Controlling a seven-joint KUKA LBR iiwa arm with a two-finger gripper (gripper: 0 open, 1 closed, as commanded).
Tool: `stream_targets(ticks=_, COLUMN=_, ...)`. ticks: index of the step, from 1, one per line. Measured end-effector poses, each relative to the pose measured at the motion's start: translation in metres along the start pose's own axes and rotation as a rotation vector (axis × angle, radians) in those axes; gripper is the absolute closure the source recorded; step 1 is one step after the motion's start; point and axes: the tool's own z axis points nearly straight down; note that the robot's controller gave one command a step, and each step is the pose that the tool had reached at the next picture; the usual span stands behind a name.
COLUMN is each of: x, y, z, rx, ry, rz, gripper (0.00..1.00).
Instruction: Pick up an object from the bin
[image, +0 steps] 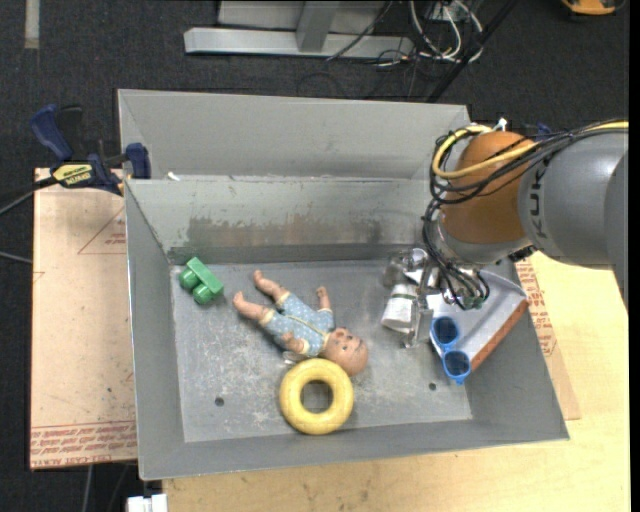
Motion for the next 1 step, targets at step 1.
stream_targets(ticks=1, x=-0.0078, y=0.0133, z=-0.0023, rx=-0.006, ry=-0.012, rz=-0.055, gripper=1.0)
